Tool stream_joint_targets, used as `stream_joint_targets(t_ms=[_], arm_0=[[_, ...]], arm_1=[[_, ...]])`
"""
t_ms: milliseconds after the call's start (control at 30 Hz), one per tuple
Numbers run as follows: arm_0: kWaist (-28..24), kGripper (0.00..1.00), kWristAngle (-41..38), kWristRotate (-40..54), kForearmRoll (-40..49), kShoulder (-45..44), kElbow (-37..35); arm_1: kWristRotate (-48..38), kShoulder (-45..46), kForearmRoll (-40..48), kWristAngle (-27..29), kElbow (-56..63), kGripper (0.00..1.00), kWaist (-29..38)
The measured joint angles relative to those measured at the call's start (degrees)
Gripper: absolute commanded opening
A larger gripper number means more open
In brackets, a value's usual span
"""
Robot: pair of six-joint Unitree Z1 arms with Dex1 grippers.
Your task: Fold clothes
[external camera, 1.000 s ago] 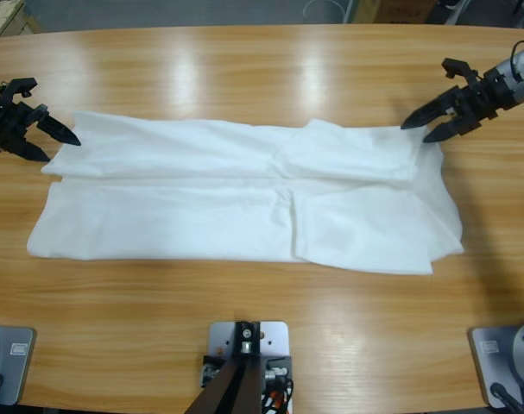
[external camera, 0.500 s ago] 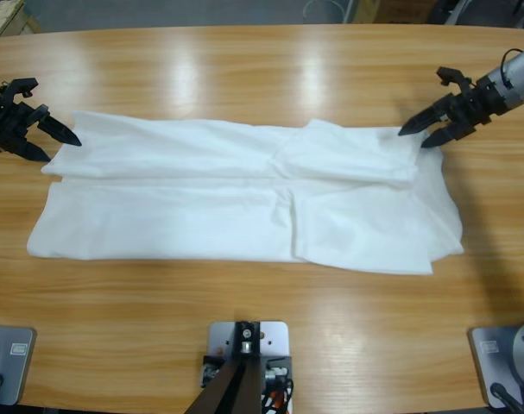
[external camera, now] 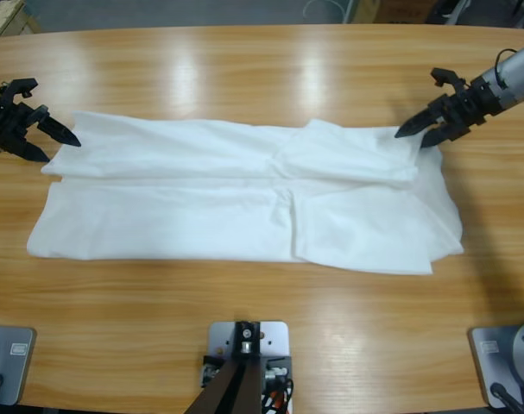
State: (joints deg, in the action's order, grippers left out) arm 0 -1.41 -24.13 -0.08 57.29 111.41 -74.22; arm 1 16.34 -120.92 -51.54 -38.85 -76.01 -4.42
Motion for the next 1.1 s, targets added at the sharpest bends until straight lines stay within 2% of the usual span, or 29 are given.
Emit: stream_joint_targets(t_ms=[33, 67, 133, 700, 1100], arm_0=[[0.01, 0.904, 0.06, 0.00, 0.00, 0.00, 0.00], [0.03, 0.904, 0.14, 0.00, 0.00, 0.00, 0.00], [0.14, 0.904, 0.18, 0.00, 0.00, 0.00, 0.00], [0.21, 0.904, 0.19, 0.00, 0.00, 0.00, 0.00], [0.21, 0.904, 0.19, 0.00, 0.01, 0.00, 0.01]], arm_1=[[-0.52, 0.00, 0.00, 0.05, 0.00, 0.214, 0.00], [-1.11, 0.01, 0.00, 0.43, 0.00, 0.104, 0.00], [-1.95, 0.05, 0.00, 1.11, 0.00, 0.000, 0.00], [-3.12, 0.05, -0.02, 1.31, -0.33, 0.000, -0.33], [-3.02, -0.21, -6.39, 1.31, -11.66, 0.000, -1.70]])
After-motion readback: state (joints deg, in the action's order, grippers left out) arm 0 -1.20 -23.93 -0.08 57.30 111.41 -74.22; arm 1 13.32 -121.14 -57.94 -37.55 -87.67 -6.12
